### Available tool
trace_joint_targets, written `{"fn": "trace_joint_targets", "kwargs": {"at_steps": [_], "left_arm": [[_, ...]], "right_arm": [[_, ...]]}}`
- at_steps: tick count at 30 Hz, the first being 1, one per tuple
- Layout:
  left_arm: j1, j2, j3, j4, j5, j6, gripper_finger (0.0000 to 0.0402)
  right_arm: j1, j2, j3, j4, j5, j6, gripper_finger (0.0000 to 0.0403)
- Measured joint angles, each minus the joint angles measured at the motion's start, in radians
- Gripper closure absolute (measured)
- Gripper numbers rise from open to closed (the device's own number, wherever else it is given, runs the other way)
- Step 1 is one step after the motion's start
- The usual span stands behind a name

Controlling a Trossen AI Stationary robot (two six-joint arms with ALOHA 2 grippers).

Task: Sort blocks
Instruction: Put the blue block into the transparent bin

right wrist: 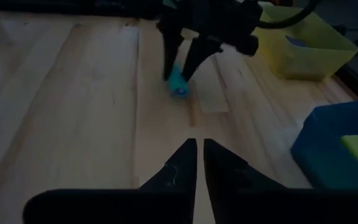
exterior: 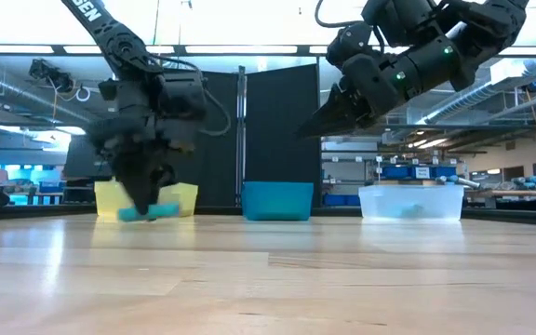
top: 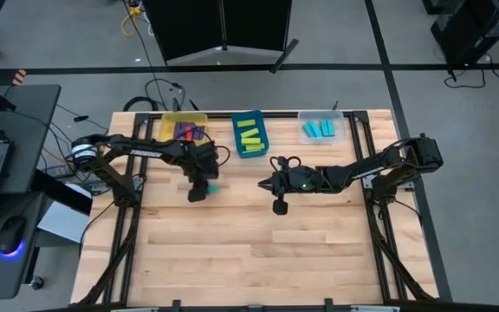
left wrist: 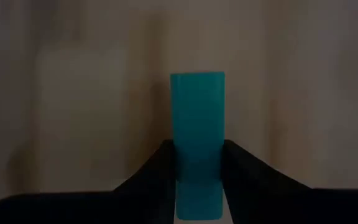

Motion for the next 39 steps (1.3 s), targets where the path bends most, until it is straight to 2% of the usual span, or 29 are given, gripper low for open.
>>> {"fn": "trace_joint_targets", "kwargs": {"at_steps": [5,9,12,16,22,24,31,39], "left_arm": [[-0.001,-0.001,-0.003,0.167,0.206,-0.06,0.0302],[-0.004,-0.001,-0.025,0.412,0.276,-0.18,0.0302],[-0.017,-0.002,-0.054,0.613,0.253,-0.247,0.0302],[-0.051,-0.002,-0.116,0.883,0.135,-0.269,0.0302],[-0.108,-0.002,-0.256,1.375,-0.016,-0.287,0.0302],[-0.119,-0.003,-0.288,1.485,-0.038,-0.301,0.0302],[-0.173,-0.004,-0.274,1.552,-0.093,-0.286,0.0302],[-0.197,-0.004,-0.188,1.543,-0.103,-0.238,0.0302]], "right_arm": [[0.0,0.0,0.0,0.021,0.0,0.008,0.0344],[0.0,0.0,0.0,0.076,0.0,0.055,0.0328],[0.0,0.0,0.0,0.118,0.014,0.106,0.0311],[0.0,0.0,0.0,0.117,0.079,0.168,0.0282],[-0.005,0.0,0.0,0.164,0.08,0.232,0.0238],[-0.005,0.0,0.0,0.213,0.073,0.219,0.0226],[-0.003,0.0,0.0,0.364,-0.007,0.191,0.0197],[-0.003,0.0,-0.001,0.436,-0.014,0.171,0.0179]]}}
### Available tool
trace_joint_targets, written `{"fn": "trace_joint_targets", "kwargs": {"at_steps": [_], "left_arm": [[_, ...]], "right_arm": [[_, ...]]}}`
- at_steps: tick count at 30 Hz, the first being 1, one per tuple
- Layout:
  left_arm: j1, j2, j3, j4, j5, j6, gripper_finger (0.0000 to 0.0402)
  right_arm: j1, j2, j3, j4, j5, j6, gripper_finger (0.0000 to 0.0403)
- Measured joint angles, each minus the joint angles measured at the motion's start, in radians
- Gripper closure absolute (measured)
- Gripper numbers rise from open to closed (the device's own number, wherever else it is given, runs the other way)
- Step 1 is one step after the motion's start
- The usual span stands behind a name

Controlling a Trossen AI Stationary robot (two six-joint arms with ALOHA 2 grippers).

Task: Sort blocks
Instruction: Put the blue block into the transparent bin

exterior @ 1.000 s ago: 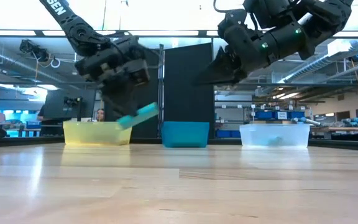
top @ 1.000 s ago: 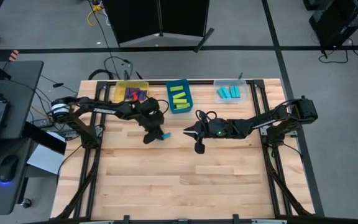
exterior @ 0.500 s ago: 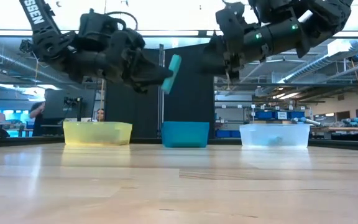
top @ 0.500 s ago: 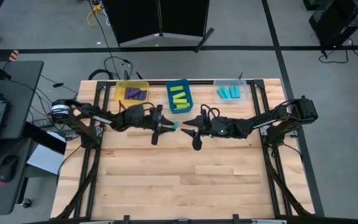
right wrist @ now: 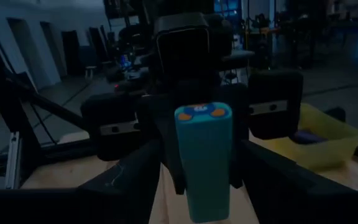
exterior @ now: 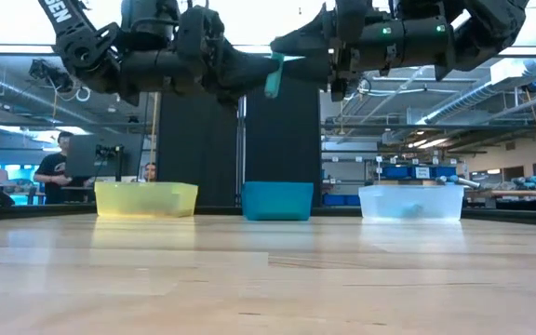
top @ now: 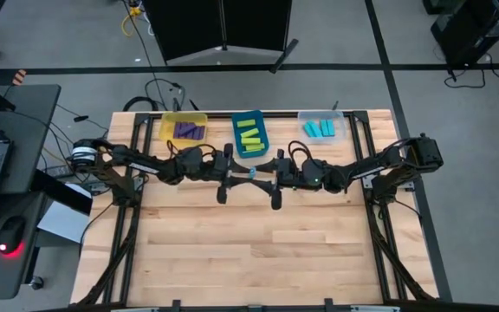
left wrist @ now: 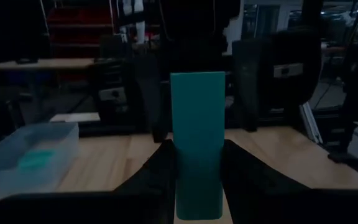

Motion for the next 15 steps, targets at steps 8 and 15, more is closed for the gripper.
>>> {"fn": "trace_joint_targets", "kwargs": {"at_steps": [8,15], "left_arm": [[-0.001,0.006,0.009,0.007,-0.01,0.021,0.0302],[-0.001,0.02,0.014,0.023,-0.02,0.018,0.0302]], "right_arm": [[0.001,0.0,0.0,0.033,-0.016,-0.045,0.0206],[0.0,0.001,-0.001,0.06,-0.011,-0.095,0.0282]]}}
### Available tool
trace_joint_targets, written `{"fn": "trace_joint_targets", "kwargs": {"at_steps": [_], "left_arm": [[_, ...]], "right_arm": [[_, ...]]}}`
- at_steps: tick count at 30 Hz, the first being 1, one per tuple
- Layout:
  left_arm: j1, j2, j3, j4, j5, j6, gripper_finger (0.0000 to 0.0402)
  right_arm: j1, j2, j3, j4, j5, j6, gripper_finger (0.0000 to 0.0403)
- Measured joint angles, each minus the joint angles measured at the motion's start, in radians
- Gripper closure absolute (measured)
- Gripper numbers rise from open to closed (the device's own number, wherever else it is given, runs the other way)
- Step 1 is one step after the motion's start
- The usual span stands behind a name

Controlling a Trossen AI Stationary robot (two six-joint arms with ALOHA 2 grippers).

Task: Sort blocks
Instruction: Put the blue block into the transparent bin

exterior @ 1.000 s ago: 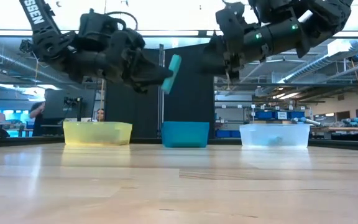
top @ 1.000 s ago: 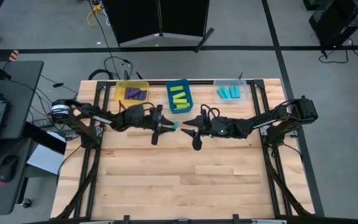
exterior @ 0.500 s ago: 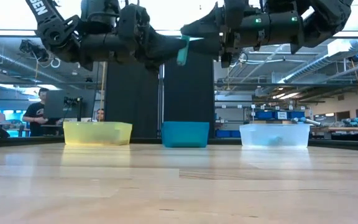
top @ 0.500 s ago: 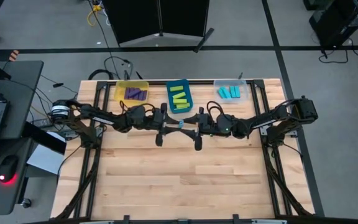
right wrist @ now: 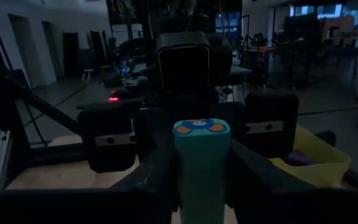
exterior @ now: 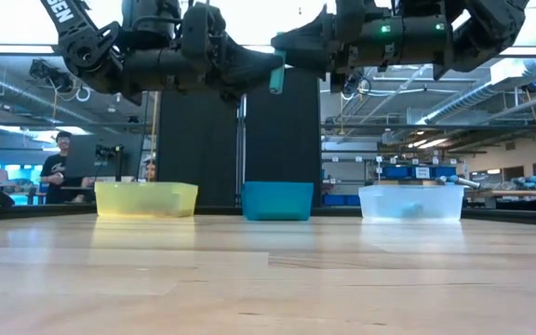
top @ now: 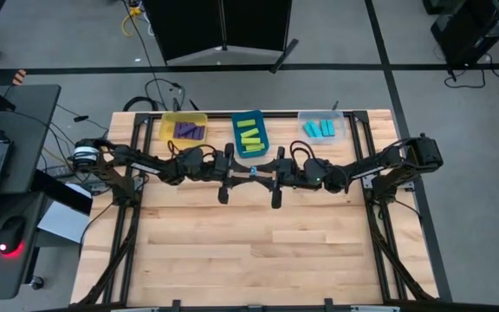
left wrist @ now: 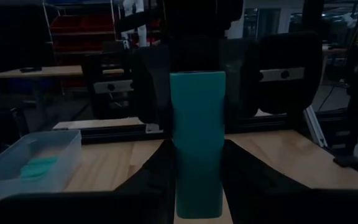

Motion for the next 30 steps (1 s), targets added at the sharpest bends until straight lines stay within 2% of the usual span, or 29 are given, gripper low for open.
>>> {"fn": "trace_joint_targets", "kwargs": {"at_steps": [11,18,22,25,30], "left_arm": [[0.002,0.001,0.009,-0.016,-0.027,-0.023,0.0301],[0.004,0.005,0.009,-0.046,-0.084,-0.03,0.0213],[0.006,0.005,0.007,-0.049,-0.118,-0.02,0.019],[0.005,0.005,0.007,-0.078,-0.136,0.007,0.0187],[0.005,0.005,-0.005,-0.087,-0.14,0.022,0.0185]], "right_arm": [[-0.005,-0.003,-0.002,0.024,0.004,-0.026,0.0283],[-0.022,-0.047,0.002,0.054,0.001,-0.051,0.0283],[-0.021,-0.101,0.004,0.04,-0.005,-0.092,0.0283],[-0.035,-0.186,0.003,-0.055,0.068,-0.142,0.0283],[-0.156,-0.374,0.003,-0.457,0.291,-0.109,0.0283]]}}
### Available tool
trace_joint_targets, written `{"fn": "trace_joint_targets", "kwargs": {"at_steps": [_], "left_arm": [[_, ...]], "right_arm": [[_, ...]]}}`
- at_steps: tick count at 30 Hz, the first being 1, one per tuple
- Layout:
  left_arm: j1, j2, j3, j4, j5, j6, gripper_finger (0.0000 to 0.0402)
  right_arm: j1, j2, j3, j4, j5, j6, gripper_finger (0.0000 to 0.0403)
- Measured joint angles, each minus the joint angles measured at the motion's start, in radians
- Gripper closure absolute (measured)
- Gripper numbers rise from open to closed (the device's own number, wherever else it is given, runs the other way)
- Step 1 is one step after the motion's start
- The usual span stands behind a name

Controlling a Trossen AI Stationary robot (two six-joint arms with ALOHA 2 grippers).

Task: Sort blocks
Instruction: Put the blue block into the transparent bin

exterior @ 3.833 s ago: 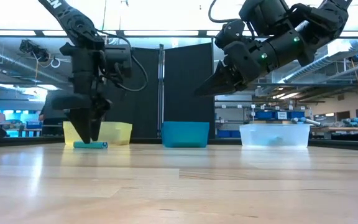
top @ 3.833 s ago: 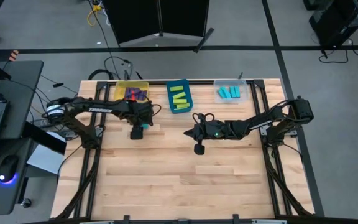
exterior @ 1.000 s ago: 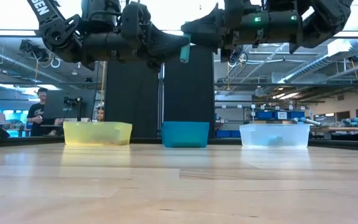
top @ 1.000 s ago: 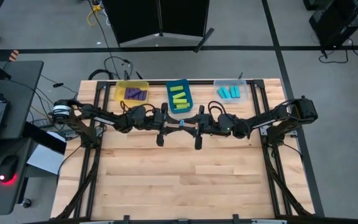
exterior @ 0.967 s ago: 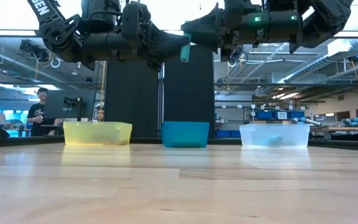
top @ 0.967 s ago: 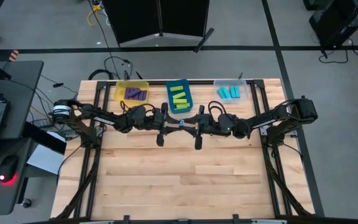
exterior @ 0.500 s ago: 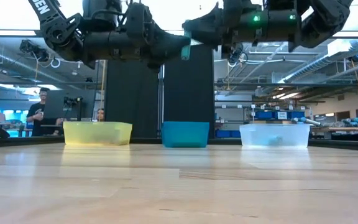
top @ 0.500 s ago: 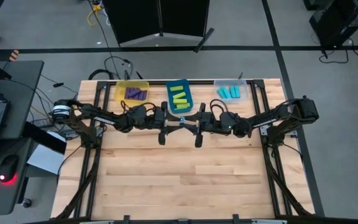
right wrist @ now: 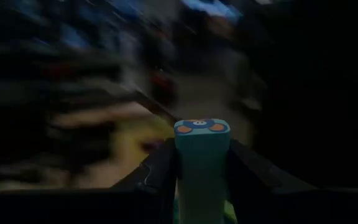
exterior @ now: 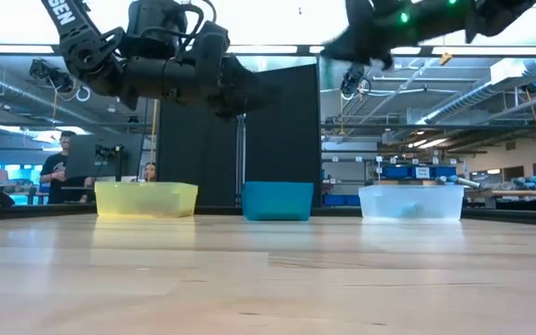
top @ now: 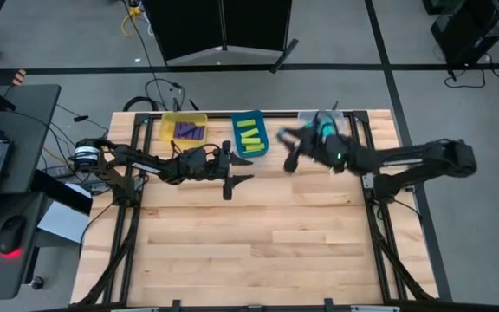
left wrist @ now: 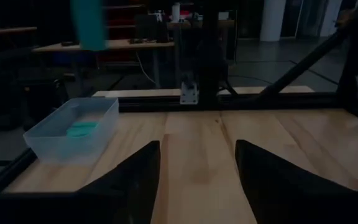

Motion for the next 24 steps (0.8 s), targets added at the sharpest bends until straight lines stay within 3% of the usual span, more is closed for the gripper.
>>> {"fn": "trace_joint_targets", "kwargs": {"at_steps": [7,14,24], "left_arm": [[-0.001,-0.001,-0.005,0.005,0.0,-0.01,0.0185],[-0.001,-0.001,-0.006,0.007,0.002,-0.027,0.0184],[-0.001,-0.001,-0.006,0.008,0.031,-0.06,0.0184]], "right_arm": [[-0.332,-0.088,-0.001,-0.441,0.013,0.161,0.0283],[-0.647,-0.022,-0.002,-0.574,-0.121,0.164,0.0283],[-0.772,0.18,-0.002,-0.602,-0.164,0.157,0.0283]]}}
